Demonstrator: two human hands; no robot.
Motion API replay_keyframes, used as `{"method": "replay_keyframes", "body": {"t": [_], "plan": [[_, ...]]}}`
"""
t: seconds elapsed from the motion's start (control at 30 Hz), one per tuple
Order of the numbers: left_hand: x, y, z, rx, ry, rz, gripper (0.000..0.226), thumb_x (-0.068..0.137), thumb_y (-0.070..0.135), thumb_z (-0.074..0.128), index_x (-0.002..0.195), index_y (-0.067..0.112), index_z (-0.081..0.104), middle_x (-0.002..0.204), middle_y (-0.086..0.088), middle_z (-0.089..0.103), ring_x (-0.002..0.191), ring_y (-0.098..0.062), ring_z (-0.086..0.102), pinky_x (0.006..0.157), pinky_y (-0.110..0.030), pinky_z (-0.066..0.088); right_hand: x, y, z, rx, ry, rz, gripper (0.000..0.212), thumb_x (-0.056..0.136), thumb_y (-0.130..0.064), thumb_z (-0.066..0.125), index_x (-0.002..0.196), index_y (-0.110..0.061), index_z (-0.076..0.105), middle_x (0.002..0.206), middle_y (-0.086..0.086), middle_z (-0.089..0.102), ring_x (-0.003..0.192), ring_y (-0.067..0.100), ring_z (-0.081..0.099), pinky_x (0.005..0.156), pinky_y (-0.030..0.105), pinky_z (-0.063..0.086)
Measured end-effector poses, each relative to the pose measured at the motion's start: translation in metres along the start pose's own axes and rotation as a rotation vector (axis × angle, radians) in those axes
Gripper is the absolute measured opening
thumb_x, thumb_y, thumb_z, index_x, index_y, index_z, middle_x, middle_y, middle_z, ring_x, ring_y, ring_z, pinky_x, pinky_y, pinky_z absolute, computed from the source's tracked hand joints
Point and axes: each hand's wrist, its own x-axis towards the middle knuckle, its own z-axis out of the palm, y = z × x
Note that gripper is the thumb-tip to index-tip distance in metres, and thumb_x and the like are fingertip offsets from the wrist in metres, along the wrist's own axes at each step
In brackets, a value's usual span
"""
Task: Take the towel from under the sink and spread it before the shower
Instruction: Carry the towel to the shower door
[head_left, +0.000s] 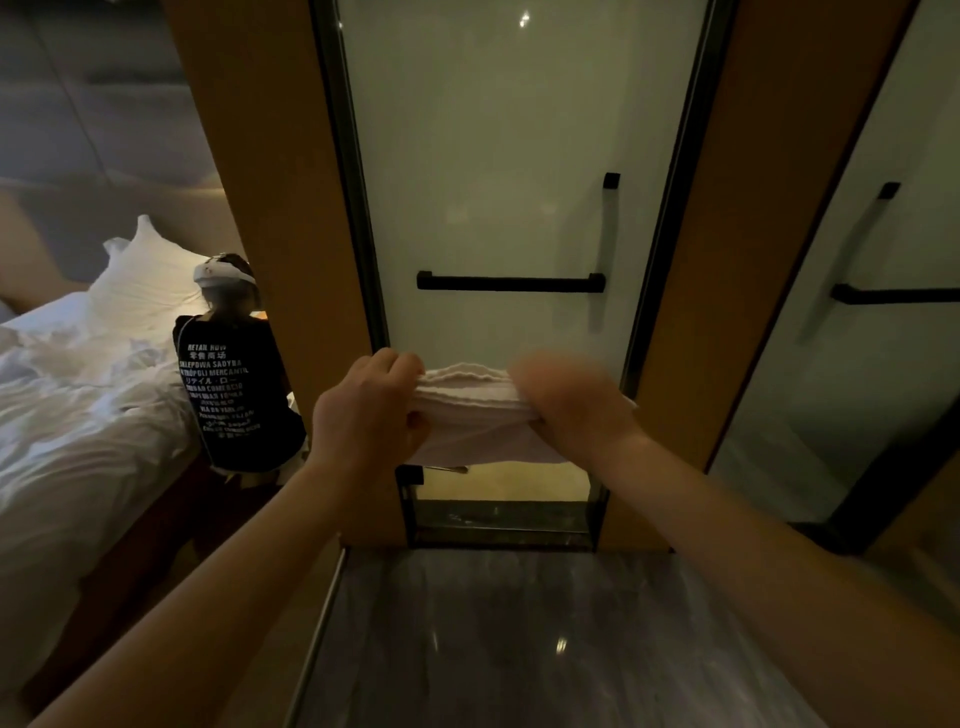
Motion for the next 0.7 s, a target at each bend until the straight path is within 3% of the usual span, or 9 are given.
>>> {"method": "replay_keyframes", "body": {"t": [0.4, 0.7], "plan": [[0.066, -0.049, 0.056, -0.06, -0.016, 0.033, 0.033, 0.074, 0.026, 0.074, 0.101, 0.016, 0.059, 0.095, -0.002, 0.06, 0.074, -0.01, 0.046, 0.047, -0.017, 0.026, 0.074, 0.014, 0.05, 0.007, 0.011, 0.054, 0.026, 0.088, -0.016, 0.053, 0.113, -0.013, 0.055, 0.104, 0.009, 0.061, 0.084, 0.026, 0.059, 0.067, 0.032, 0.039], [0.104, -0.08, 0.102, -0.056, -0.044, 0.018, 0.033, 0.073, 0.024, 0.074, 0.1, 0.016, 0.057, 0.094, -0.002, 0.06, 0.074, -0.01, 0.047, 0.045, -0.016, 0.024, 0.127, 0.026, 0.092, 0.051, 0.003, 0.078, 0.026, 0.09, -0.018, 0.051, 0.116, -0.015, 0.053, 0.109, 0.007, 0.059, 0.09, 0.025, 0.058, 0.075, 0.036, 0.047]]}}
